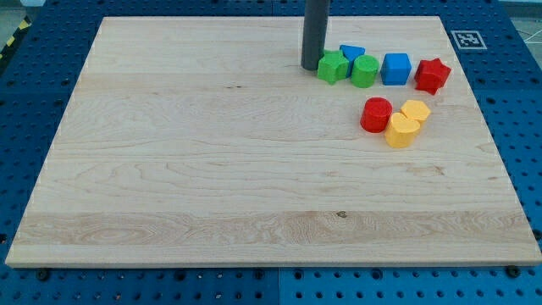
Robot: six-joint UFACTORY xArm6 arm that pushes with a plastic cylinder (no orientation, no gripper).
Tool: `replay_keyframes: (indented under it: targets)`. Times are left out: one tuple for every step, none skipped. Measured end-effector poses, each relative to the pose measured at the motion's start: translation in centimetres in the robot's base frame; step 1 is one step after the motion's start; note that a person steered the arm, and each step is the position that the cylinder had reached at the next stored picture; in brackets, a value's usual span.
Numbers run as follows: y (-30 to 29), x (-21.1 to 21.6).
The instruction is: Point at the blue triangle
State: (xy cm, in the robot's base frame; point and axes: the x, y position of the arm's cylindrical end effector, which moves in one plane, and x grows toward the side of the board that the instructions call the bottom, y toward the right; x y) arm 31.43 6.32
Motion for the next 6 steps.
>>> replay_keyframes:
  targets:
    - [-1.6,-1.0]
    - [-2.5,-3.2]
    - [1.4,-3.9]
    - [6.1,-4.5]
    - [9.1,-4.8]
    - [9.2,-3.6]
